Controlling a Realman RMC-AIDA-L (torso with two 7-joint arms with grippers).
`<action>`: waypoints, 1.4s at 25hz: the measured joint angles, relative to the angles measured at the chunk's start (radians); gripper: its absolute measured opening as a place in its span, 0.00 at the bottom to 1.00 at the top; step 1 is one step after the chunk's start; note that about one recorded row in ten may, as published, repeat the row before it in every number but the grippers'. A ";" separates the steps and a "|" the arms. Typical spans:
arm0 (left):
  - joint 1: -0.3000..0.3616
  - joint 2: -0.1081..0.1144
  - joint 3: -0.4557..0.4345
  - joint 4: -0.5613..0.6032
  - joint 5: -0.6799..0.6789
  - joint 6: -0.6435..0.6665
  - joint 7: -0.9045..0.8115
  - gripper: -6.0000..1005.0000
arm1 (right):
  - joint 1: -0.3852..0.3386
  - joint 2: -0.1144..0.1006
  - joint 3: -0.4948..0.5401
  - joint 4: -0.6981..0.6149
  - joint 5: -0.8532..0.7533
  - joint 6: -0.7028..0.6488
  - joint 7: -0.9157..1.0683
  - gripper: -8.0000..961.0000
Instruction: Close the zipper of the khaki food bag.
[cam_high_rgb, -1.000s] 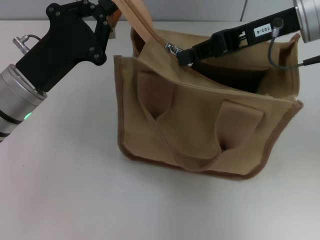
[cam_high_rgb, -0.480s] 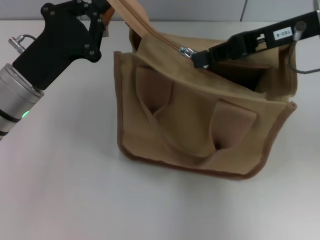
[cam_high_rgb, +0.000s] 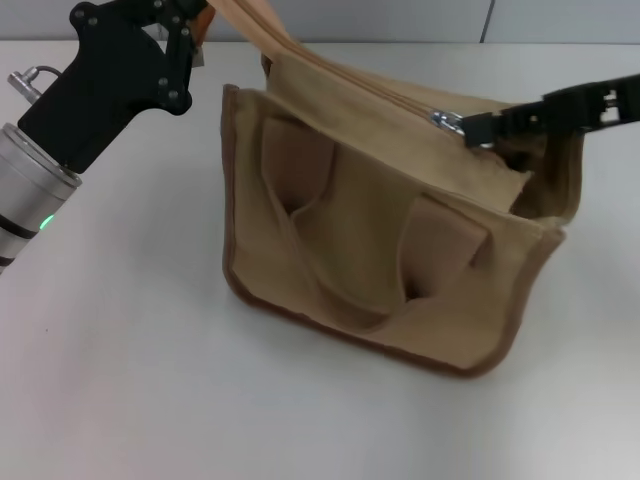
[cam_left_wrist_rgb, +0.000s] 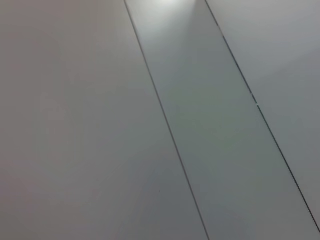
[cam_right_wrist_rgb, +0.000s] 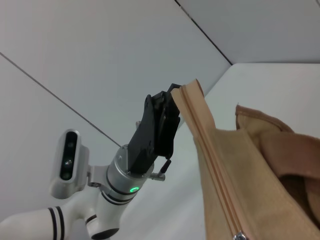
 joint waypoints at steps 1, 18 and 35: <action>0.000 0.000 0.000 0.000 -0.003 -0.005 0.000 0.01 | -0.007 -0.002 0.018 0.001 0.000 -0.012 -0.010 0.02; -0.017 0.000 0.010 -0.008 -0.029 -0.049 -0.009 0.01 | -0.056 -0.043 0.092 0.065 0.005 -0.088 -0.111 0.02; -0.027 0.000 -0.006 -0.016 -0.029 -0.096 -0.019 0.01 | -0.151 -0.049 0.205 0.134 0.158 -0.231 -0.507 0.39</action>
